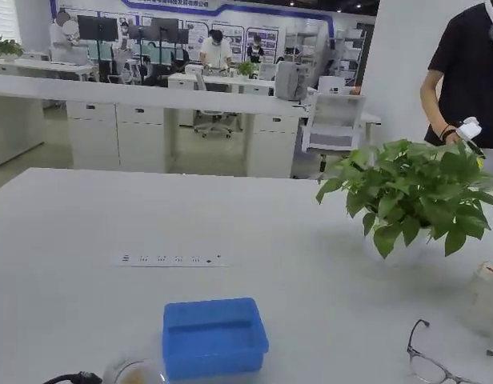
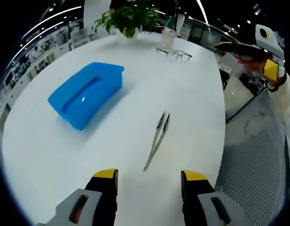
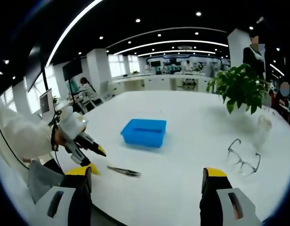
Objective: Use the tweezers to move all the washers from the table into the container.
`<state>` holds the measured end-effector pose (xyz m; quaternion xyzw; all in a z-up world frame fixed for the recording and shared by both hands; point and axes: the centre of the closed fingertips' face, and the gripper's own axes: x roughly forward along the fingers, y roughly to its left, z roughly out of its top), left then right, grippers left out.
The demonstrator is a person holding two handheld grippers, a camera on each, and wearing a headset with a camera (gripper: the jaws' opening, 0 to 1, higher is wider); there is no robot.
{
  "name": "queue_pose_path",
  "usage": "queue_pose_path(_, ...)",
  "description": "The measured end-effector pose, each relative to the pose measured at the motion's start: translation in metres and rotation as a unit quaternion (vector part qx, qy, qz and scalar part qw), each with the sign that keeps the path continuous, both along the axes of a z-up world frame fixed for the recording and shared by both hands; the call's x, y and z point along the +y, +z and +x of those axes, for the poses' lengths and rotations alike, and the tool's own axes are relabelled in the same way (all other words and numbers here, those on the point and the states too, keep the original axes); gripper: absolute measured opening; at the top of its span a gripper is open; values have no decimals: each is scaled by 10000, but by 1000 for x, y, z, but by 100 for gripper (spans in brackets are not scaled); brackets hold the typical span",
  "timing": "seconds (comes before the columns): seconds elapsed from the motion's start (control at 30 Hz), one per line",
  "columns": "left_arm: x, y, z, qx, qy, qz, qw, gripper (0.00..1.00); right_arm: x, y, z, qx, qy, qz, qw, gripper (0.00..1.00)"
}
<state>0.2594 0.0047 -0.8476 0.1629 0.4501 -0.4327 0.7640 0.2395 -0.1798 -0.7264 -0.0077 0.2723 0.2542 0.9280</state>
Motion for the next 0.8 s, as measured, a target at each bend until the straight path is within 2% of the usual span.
queue_pose_path(0.1,8,11,-2,-120,326,-131,9993,69,1,-3,-2,8,25,-39,10000,99)
queue_pose_path(0.17,13,22,-4,-321,615,-297,9971,78,1,-6,-3,50,56,-75,9999,99)
queue_pose_path(0.23,16,37,-3,-538,1006,-604,9916,83,1,-7,-3,51,50,-81,9999,99)
queue_pose_path(0.27,16,43,-4,-572,1152,-719,9891,85,1,-7,-3,52,56,-79,9999,99)
queue_pose_path(0.33,21,55,-7,-665,1418,-854,9840,89,2,-7,-2,14,74,-51,10000,99)
queue_pose_path(0.37,25,62,-8,-762,1555,-892,9808,94,3,-7,-3,12,85,-40,10000,99)
queue_pose_path(0.4,28,67,-9,-809,1671,-899,9785,97,4,-7,-3,5,94,-38,9999,99)
queue_pose_path(0.43,32,73,-9,-933,1804,-926,9748,99,4,-6,-3,-29,102,-48,9999,99)
queue_pose_path(0.53,43,82,-17,-986,2065,-1017,9681,99,6,-9,-3,-42,123,-113,9999,99)
queue_pose_path(0.63,53,86,-26,-986,2197,-1021,9652,99,5,-15,-4,15,111,-180,9998,99)
queue_pose_path(0.8,73,93,-44,-1184,2461,-774,9589,99,7,-24,-9,141,169,-230,9995,99)
